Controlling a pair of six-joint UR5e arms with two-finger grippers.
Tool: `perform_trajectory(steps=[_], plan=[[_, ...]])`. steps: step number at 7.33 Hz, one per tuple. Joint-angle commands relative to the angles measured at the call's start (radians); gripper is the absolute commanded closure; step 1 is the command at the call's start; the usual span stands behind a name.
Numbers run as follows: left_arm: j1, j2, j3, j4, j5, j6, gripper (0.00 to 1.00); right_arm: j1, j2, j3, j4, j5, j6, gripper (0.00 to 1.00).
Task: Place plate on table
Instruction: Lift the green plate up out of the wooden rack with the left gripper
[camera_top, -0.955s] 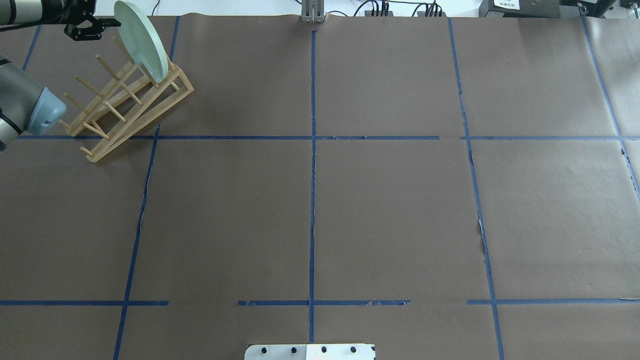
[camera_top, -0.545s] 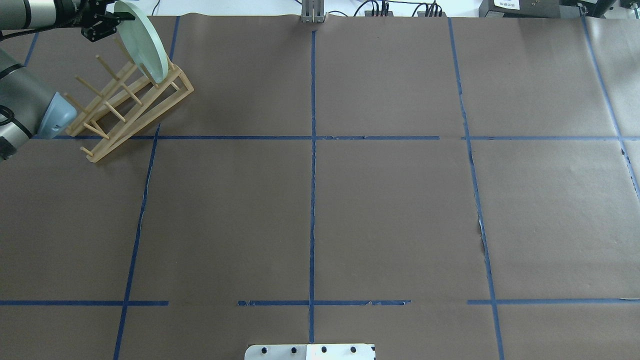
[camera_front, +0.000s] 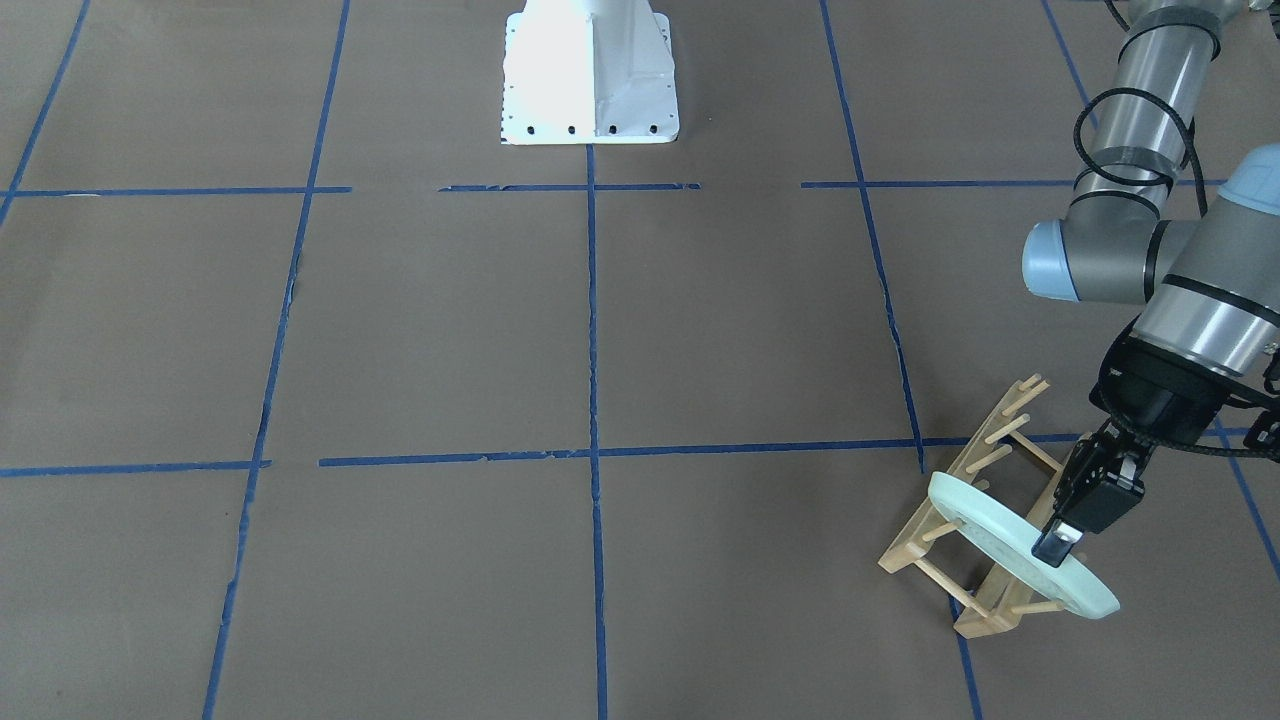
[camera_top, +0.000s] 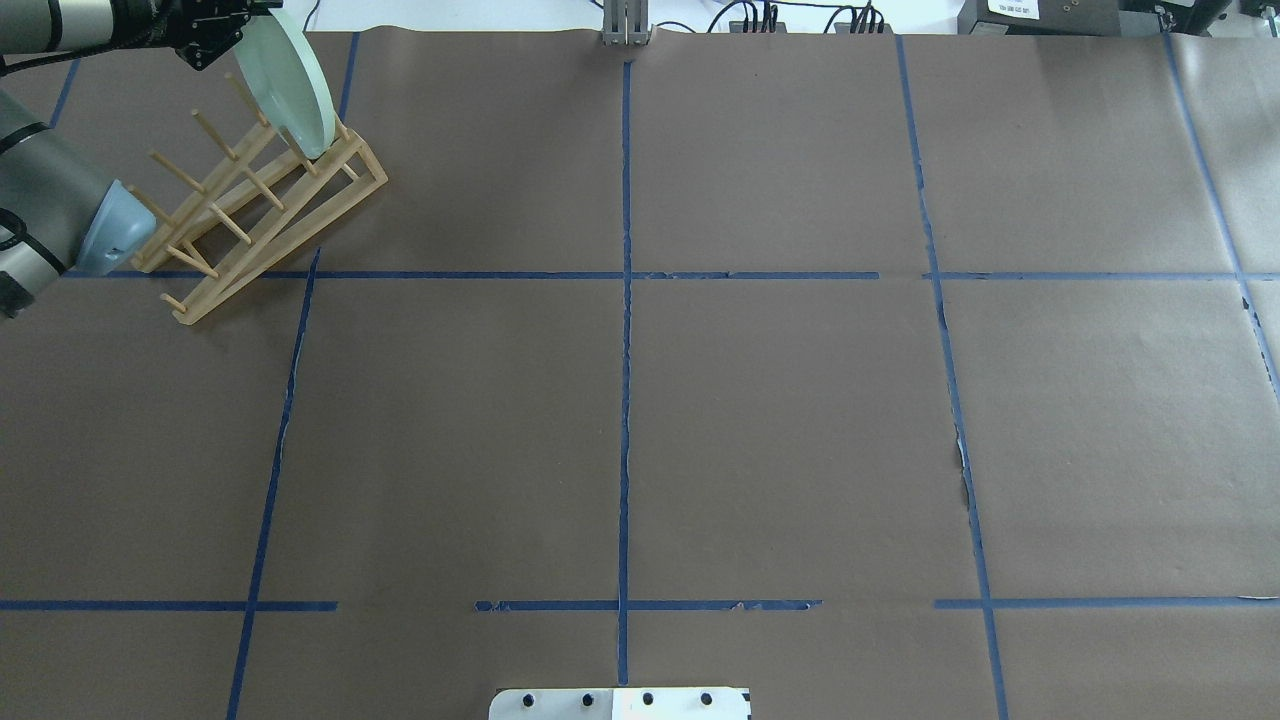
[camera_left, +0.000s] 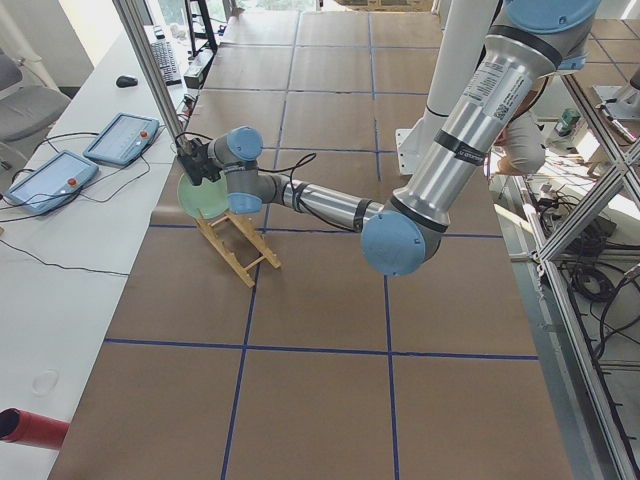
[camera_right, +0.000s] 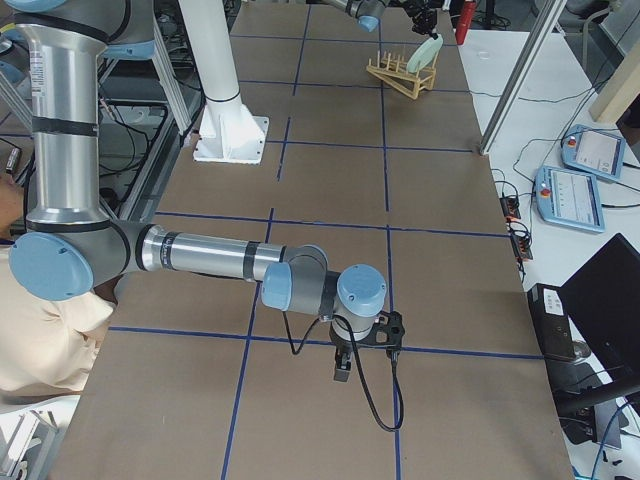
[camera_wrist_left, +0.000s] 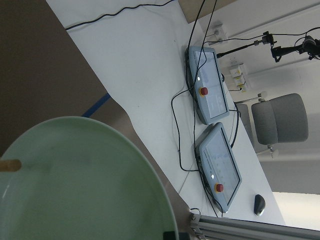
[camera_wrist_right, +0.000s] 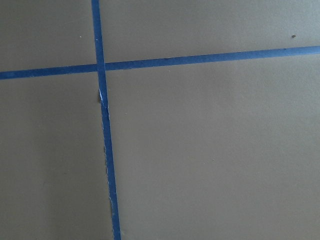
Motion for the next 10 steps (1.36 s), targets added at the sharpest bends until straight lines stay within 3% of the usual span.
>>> perform_trajectory(steps=[1, 3, 5, 10], plan=[[-0.046, 0.000, -0.132, 0.053, -0.003, 0.000, 1.00, 0.000, 0.000, 0.001, 0.000, 0.000, 0.000, 0.00], [-0.079, -0.004, -0.292, 0.172, -0.008, -0.005, 1.00, 0.000, 0.000, 0.001, 0.000, 0.000, 0.000, 0.00], [-0.058, -0.067, -0.315, 0.416, -0.006, -0.002, 1.00, 0.000, 0.000, 0.001, 0.000, 0.000, 0.000, 0.00], [0.385, -0.251, -0.316, 1.237, 0.139, 0.146, 1.00, 0.000, 0.000, 0.001, 0.000, 0.000, 0.000, 0.00]])
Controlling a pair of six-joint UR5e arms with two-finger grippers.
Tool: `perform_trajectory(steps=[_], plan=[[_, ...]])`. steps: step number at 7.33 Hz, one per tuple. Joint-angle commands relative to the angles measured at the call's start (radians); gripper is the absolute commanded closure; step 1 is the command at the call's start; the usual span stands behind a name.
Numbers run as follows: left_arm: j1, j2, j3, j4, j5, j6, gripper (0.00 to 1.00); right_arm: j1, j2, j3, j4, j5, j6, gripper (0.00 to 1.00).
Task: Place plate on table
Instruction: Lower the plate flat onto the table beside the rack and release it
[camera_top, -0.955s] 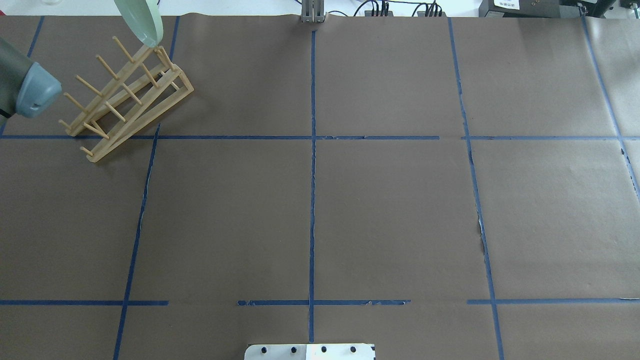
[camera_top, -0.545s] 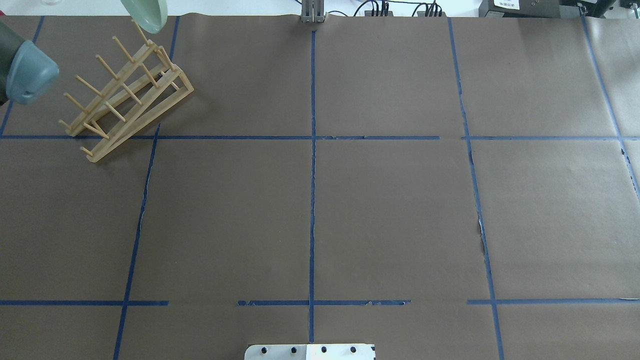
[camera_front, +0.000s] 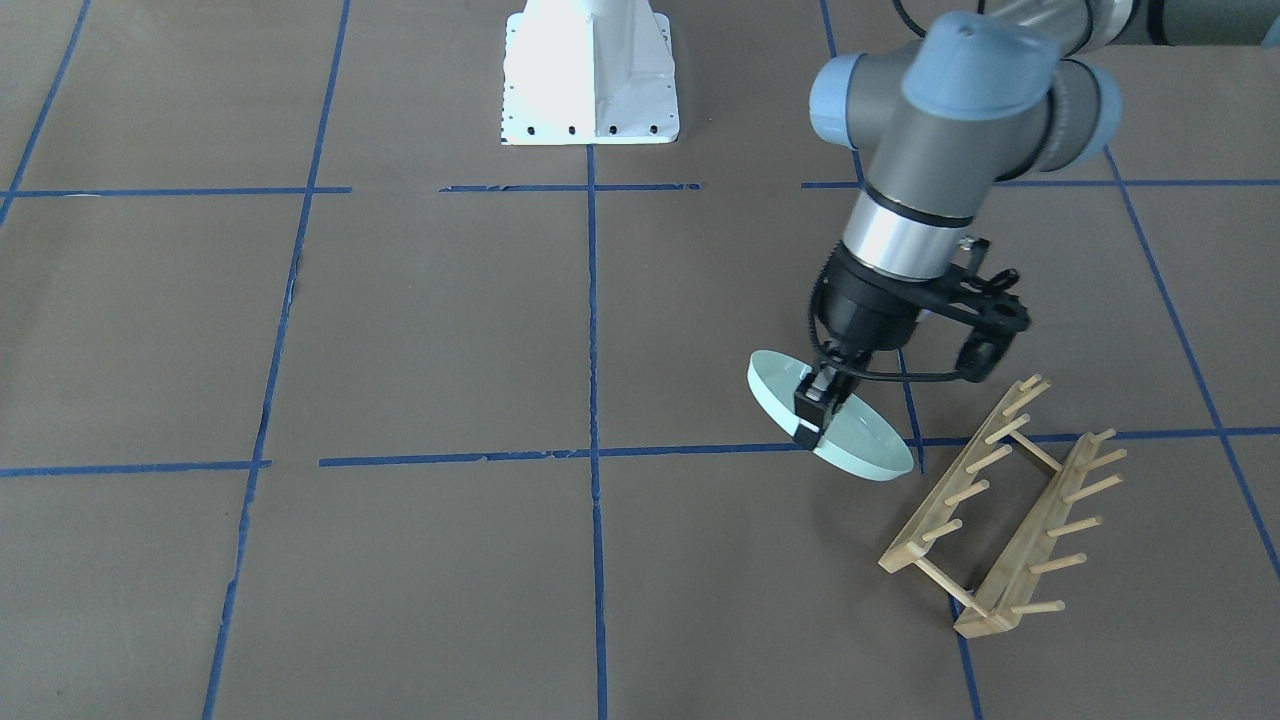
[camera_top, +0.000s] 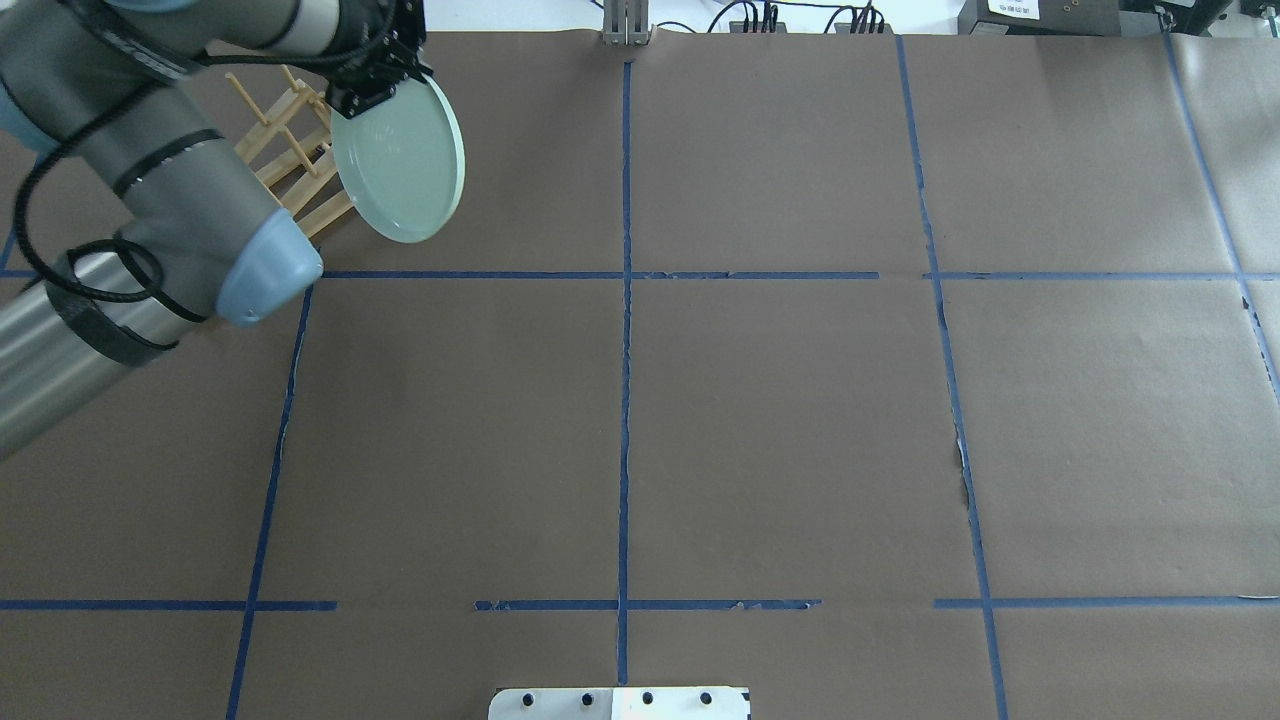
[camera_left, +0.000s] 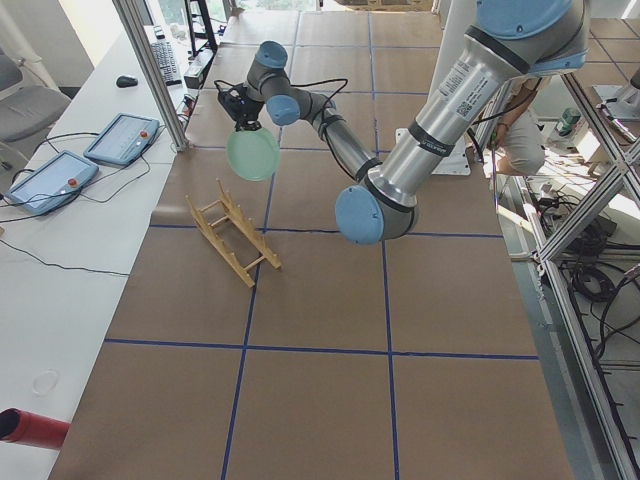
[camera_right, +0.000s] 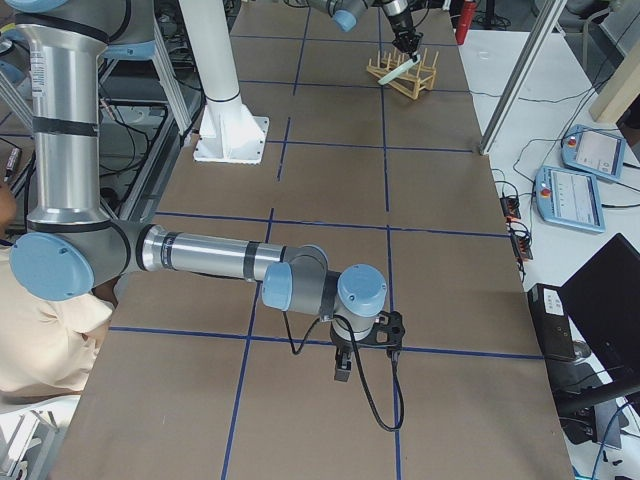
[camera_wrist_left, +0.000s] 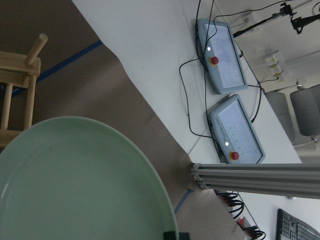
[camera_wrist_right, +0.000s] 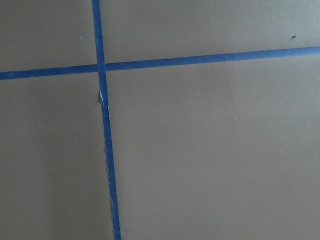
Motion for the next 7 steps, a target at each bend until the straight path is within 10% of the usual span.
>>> perform_trajectory(steps=[1, 3, 4, 7], plan=[[0.157, -0.069, 0.022, 0.352, 0.049, 0.112, 1.00, 0.000, 0.000, 0.000, 0.000, 0.000, 0.000, 0.00], [0.264, -0.082, 0.069, 0.466, 0.050, 0.128, 0.92, 0.000, 0.000, 0.000, 0.000, 0.000, 0.000, 0.00], [0.275, -0.082, 0.083, 0.449, 0.058, 0.128, 0.01, 0.000, 0.000, 0.000, 0.000, 0.000, 0.000, 0.00], [0.103, -0.024, -0.076, 0.339, 0.071, 0.343, 0.00, 0.000, 0.000, 0.000, 0.000, 0.000, 0.000, 0.00]])
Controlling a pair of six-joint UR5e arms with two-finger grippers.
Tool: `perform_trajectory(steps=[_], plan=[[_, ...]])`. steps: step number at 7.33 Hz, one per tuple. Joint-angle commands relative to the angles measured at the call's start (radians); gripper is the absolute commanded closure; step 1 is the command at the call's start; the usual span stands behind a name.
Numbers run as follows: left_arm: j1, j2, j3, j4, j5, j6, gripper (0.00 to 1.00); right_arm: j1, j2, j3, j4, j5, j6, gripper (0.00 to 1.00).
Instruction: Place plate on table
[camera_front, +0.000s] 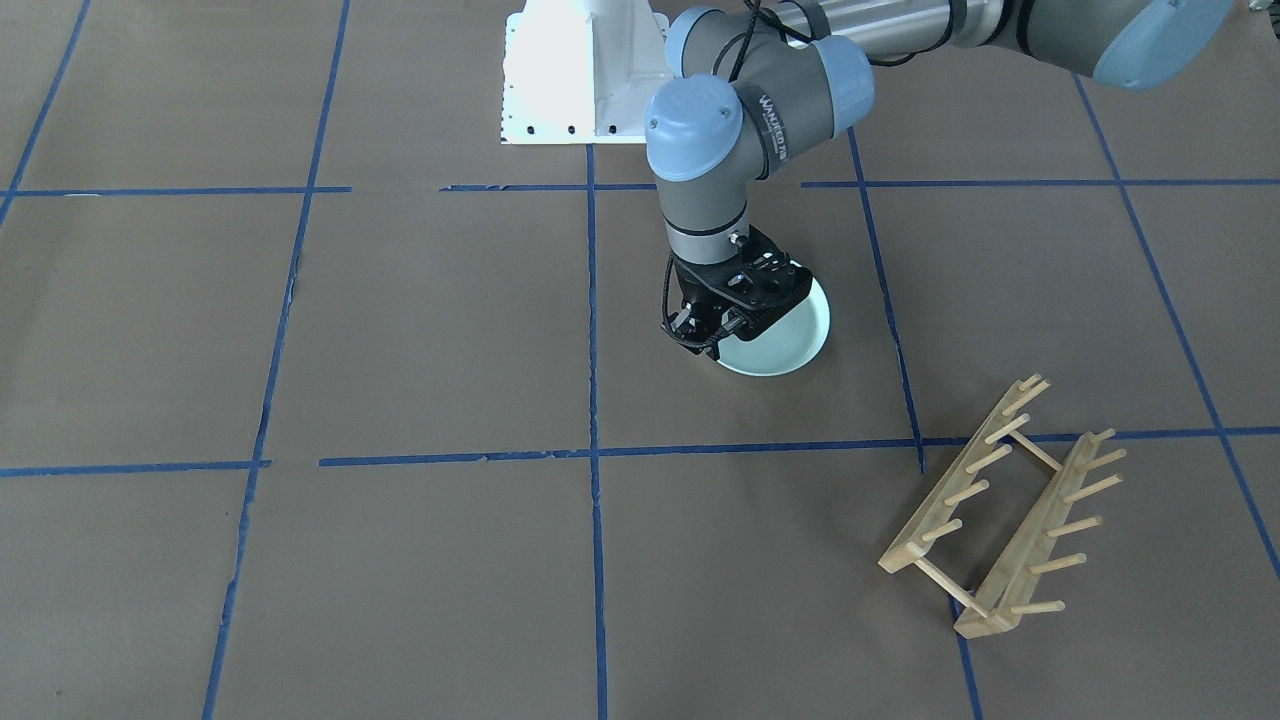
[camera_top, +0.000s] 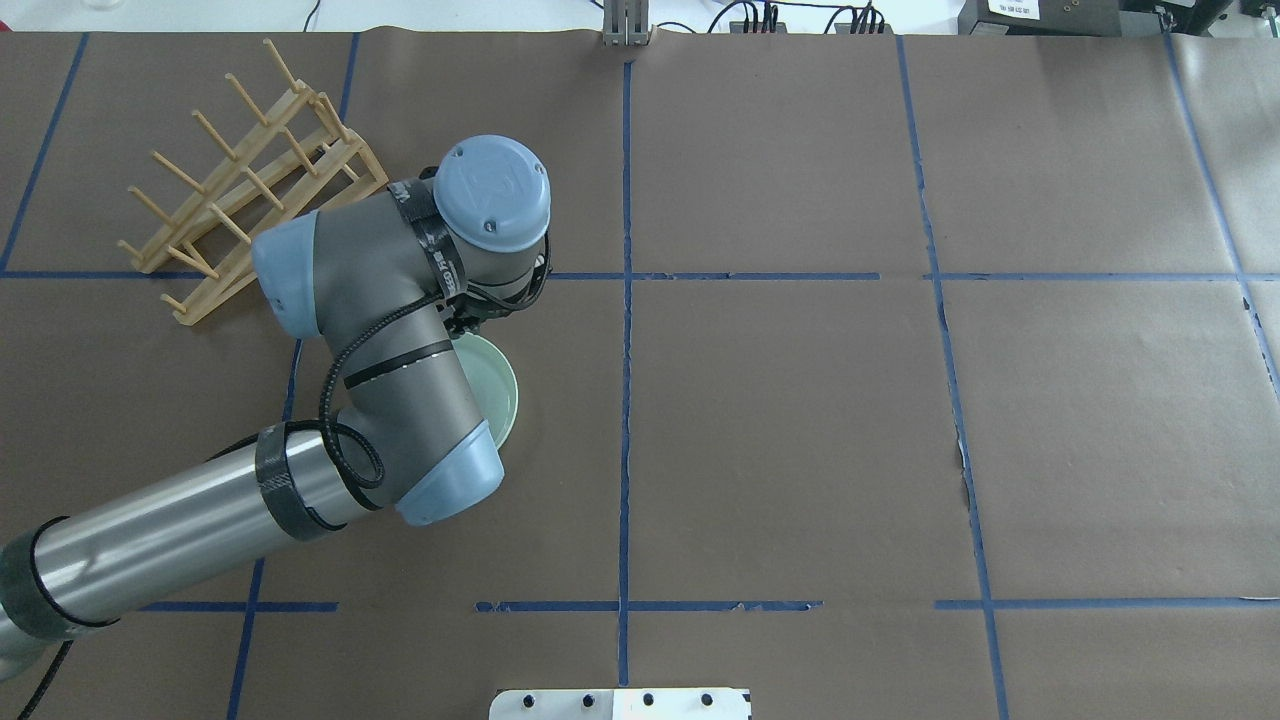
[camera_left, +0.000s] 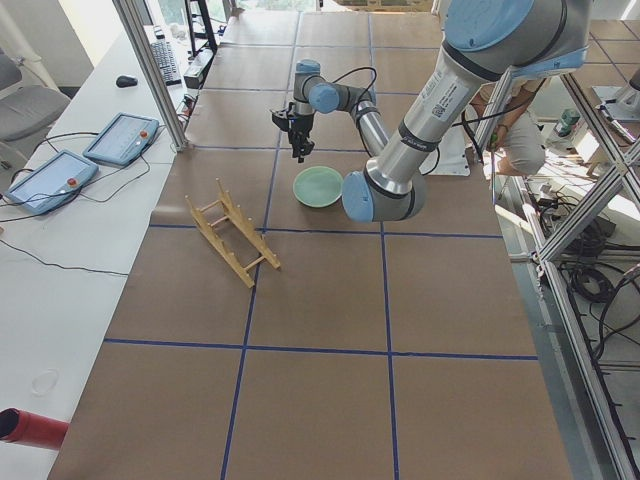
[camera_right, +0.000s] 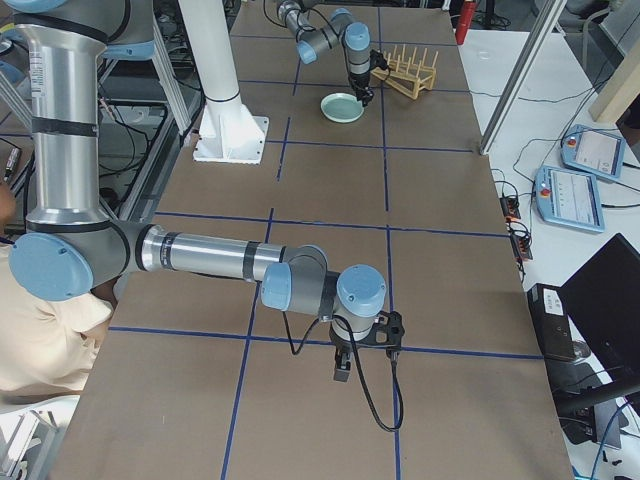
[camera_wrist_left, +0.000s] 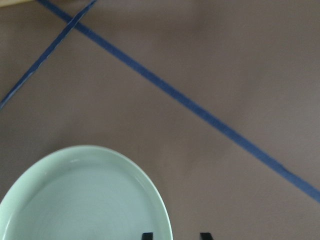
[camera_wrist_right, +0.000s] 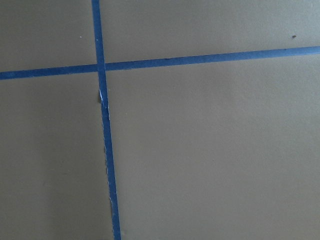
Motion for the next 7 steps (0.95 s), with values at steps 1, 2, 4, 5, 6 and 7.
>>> perform_trajectory(steps=[1, 2, 4, 5, 6, 7], plan=[[-0.191, 0.086, -0.104, -0.099, -0.063, 0.258, 0.00, 0.000, 0.000, 0.000, 0.000, 0.000, 0.000, 0.00], [-0.317, 0.141, -0.106, -0.139, -0.208, 0.434, 0.00, 0.000, 0.000, 0.000, 0.000, 0.000, 0.000, 0.00], [-0.599, 0.276, -0.094, -0.157, -0.405, 0.947, 0.00, 0.000, 0.000, 0.000, 0.000, 0.000, 0.000, 0.00], [-0.761, 0.345, -0.083, -0.148, -0.466, 1.197, 0.00, 0.000, 0.000, 0.000, 0.000, 0.000, 0.000, 0.00], [-0.897, 0.435, -0.045, -0.153, -0.482, 1.464, 0.00, 0.000, 0.000, 0.000, 0.000, 0.000, 0.000, 0.00], [-1.012, 0.458, 0.072, -0.153, -0.490, 1.664, 0.00, 0.000, 0.000, -0.001, 0.000, 0.000, 0.000, 0.00]])
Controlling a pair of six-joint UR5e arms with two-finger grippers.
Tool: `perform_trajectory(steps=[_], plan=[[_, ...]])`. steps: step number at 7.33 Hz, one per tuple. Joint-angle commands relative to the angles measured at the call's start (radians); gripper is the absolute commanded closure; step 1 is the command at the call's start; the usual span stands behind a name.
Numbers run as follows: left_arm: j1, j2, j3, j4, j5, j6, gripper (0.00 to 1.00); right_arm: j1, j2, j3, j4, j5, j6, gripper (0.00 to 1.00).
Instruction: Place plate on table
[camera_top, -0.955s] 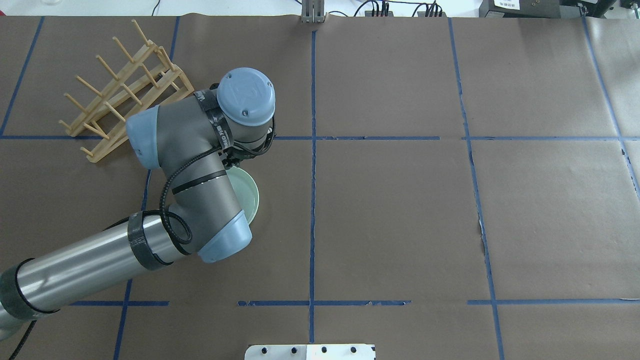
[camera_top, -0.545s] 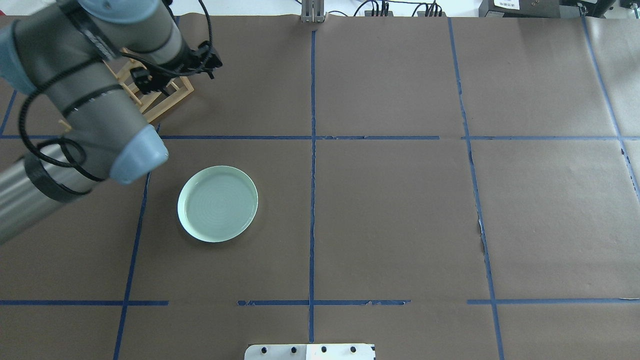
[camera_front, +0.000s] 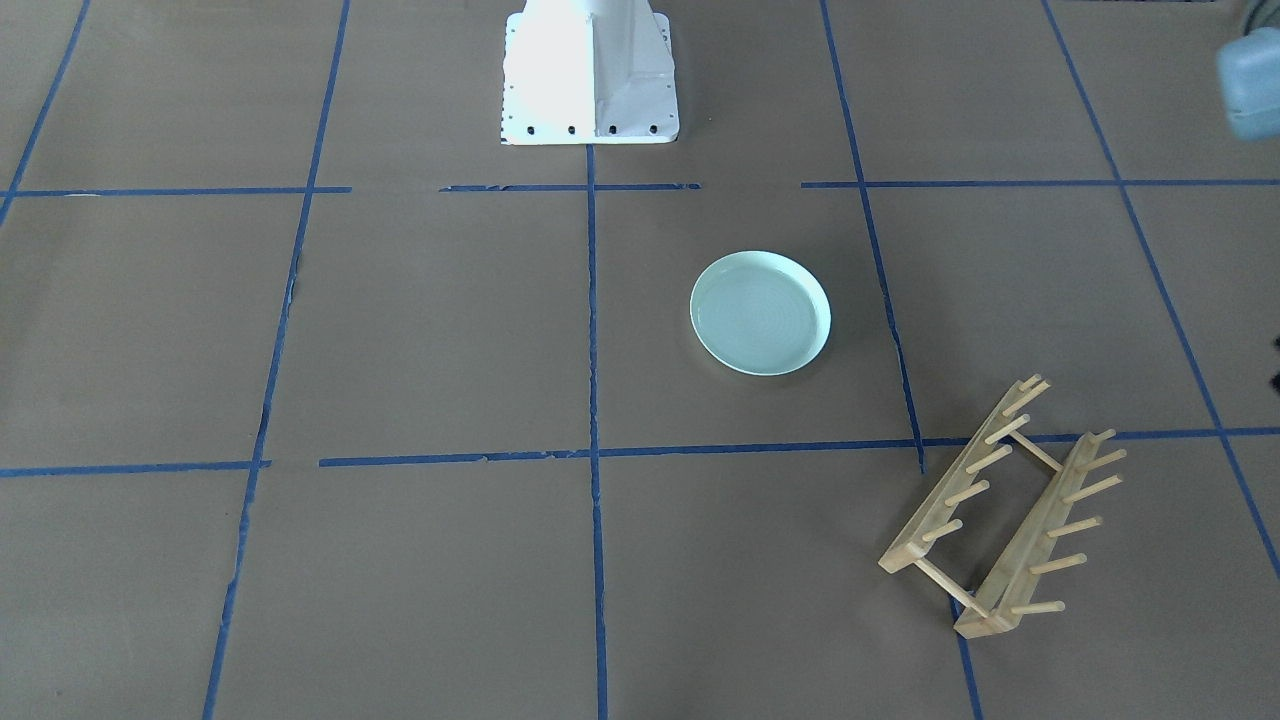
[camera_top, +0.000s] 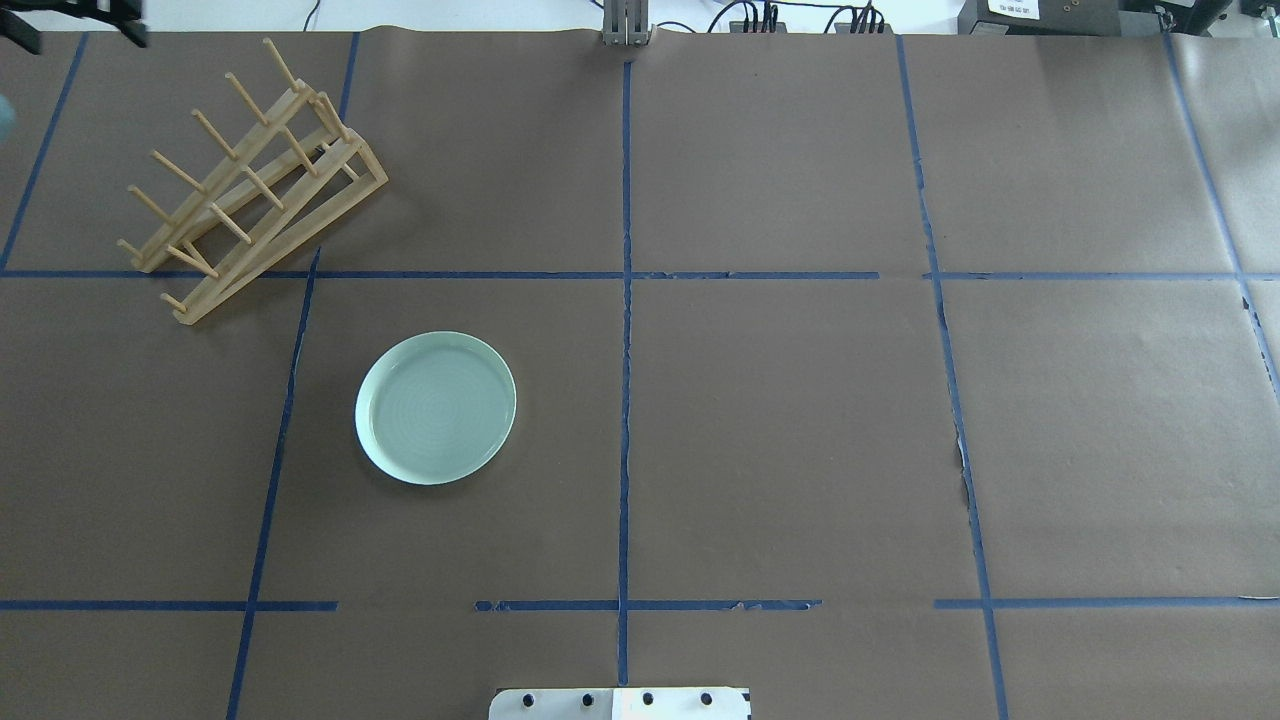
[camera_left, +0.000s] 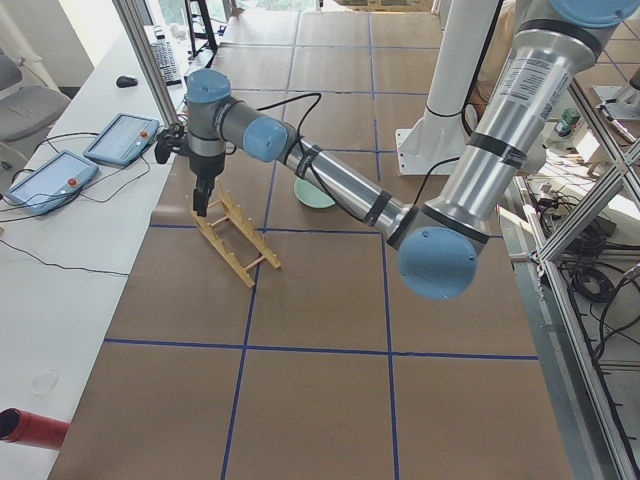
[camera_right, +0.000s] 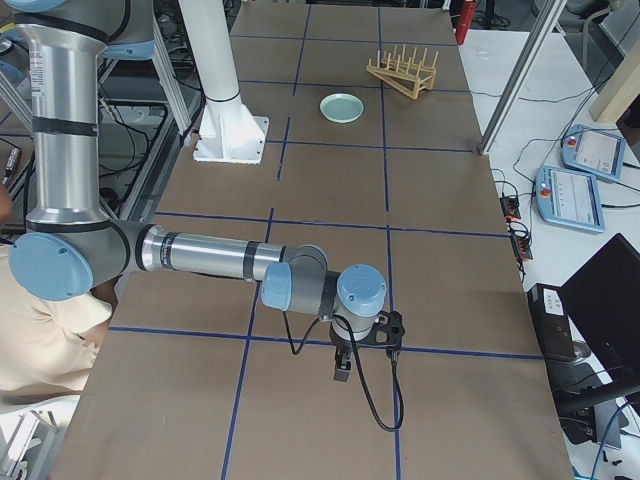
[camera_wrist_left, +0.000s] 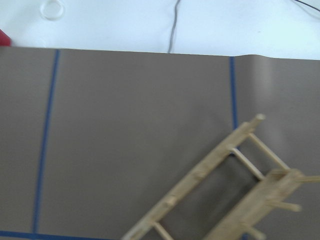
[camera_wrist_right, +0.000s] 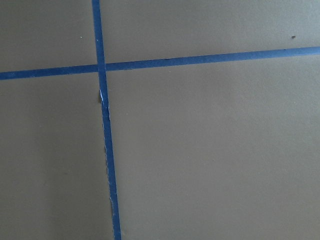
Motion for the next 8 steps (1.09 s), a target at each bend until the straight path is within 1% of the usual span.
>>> perform_trajectory(steps=[1, 2, 3, 4, 5, 6, 7, 8], plan=[[-0.225, 0.073, 0.181, 0.008, -0.097, 0.315, 0.00, 0.000, 0.000, 0.000, 0.000, 0.000, 0.000, 0.00], [-0.224, 0.147, 0.187, 0.005, -0.113, 0.315, 0.00, 0.000, 0.000, -0.001, 0.000, 0.000, 0.000, 0.00], [-0.224, 0.200, 0.191, -0.007, -0.117, 0.310, 0.00, 0.000, 0.000, -0.001, 0.000, 0.000, 0.000, 0.00], [-0.226, 0.253, 0.191, -0.065, -0.122, 0.316, 0.00, 0.000, 0.000, -0.001, 0.000, 0.000, 0.000, 0.00], [-0.226, 0.322, 0.177, -0.162, -0.124, 0.318, 0.00, 0.000, 0.000, -0.001, 0.000, 0.000, 0.000, 0.00], [-0.227, 0.356, 0.150, -0.189, -0.180, 0.316, 0.00, 0.000, 0.000, -0.001, 0.000, 0.000, 0.000, 0.00], [-0.224, 0.384, 0.151, -0.205, -0.226, 0.318, 0.00, 0.000, -0.001, 0.000, 0.000, 0.000, 0.000, 0.00], [-0.224, 0.389, 0.150, -0.199, -0.202, 0.316, 0.00, 0.000, 0.000, -0.001, 0.000, 0.000, 0.000, 0.00]])
